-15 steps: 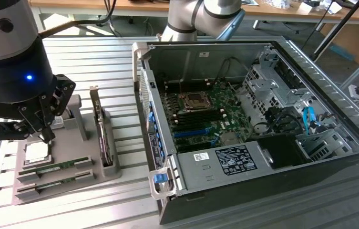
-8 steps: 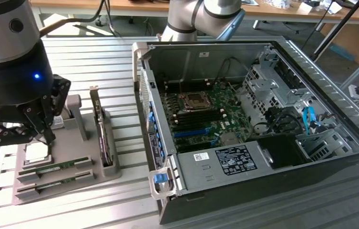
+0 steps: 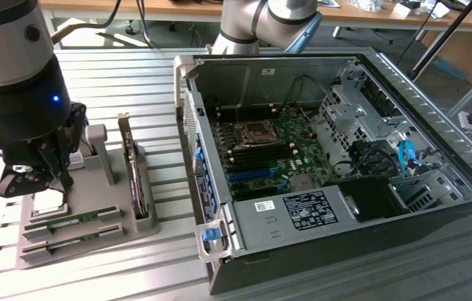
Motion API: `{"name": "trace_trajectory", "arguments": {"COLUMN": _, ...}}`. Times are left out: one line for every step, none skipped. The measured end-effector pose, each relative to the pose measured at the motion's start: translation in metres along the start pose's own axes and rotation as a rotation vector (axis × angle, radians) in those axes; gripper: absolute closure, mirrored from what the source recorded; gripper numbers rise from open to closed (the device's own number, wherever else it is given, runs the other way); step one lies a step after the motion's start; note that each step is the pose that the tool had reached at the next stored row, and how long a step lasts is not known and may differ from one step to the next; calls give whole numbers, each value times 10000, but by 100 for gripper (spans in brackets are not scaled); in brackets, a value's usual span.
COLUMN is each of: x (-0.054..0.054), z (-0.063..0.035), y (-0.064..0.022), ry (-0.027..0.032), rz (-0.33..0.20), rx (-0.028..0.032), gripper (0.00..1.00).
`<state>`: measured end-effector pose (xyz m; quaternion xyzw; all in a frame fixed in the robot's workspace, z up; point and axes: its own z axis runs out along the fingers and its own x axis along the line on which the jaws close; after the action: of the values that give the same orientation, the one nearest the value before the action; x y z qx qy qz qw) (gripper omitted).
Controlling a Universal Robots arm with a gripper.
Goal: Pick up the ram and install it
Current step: 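Pick up the ram and move it above insertion slot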
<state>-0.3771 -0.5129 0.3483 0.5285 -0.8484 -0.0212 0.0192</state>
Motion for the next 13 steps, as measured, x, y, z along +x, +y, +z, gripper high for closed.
{"name": "trace_trajectory", "arguments": {"x": 0, "z": 2, "y": 0, "ry": 10, "rz": -179, "rx": 2, "gripper": 90}}
{"name": "trace_trajectory", "arguments": {"x": 0, "z": 4, "y": 0, "ry": 19, "rz": -358, "rx": 4, "gripper": 90}}
{"name": "trace_trajectory", "arguments": {"x": 0, "z": 5, "y": 0, "ry": 30, "rz": -545, "rx": 6, "gripper": 90}}
{"name": "trace_trajectory", "arguments": {"x": 0, "z": 6, "y": 0, "ry": 40, "rz": -734, "rx": 8, "gripper": 90}}
{"name": "trace_trajectory", "arguments": {"x": 0, "z": 6, "y": 0, "ry": 50, "rz": -908, "rx": 10, "gripper": 90}}
{"name": "trace_trajectory", "arguments": {"x": 0, "z": 5, "y": 0, "ry": 63, "rz": -1104, "rx": 11, "gripper": 90}}
{"name": "trace_trajectory", "arguments": {"x": 0, "z": 6, "y": 0, "ry": 72, "rz": -1283, "rx": 13, "gripper": 90}}
{"name": "trace_trajectory", "arguments": {"x": 0, "z": 7, "y": 0, "ry": 82, "rz": -1469, "rx": 15, "gripper": 90}}
{"name": "trace_trajectory", "arguments": {"x": 0, "z": 7, "y": 0, "ry": 93, "rz": -1664, "rx": 17, "gripper": 90}}
{"name": "trace_trajectory", "arguments": {"x": 0, "z": 7, "y": 0, "ry": 108, "rz": -1919, "rx": 20, "gripper": 90}}
{"name": "trace_trajectory", "arguments": {"x": 0, "z": 8, "y": -1, "ry": 119, "rz": -2122, "rx": 23, "gripper": 90}}
{"name": "trace_trajectory", "arguments": {"x": 0, "z": 9, "y": -1, "ry": 142, "rz": -2519, "rx": 26, "gripper": 90}}
{"name": "trace_trajectory", "arguments": {"x": 0, "z": 9, "y": -1, "ry": 151, "rz": -2693, "rx": 28, "gripper": 90}}
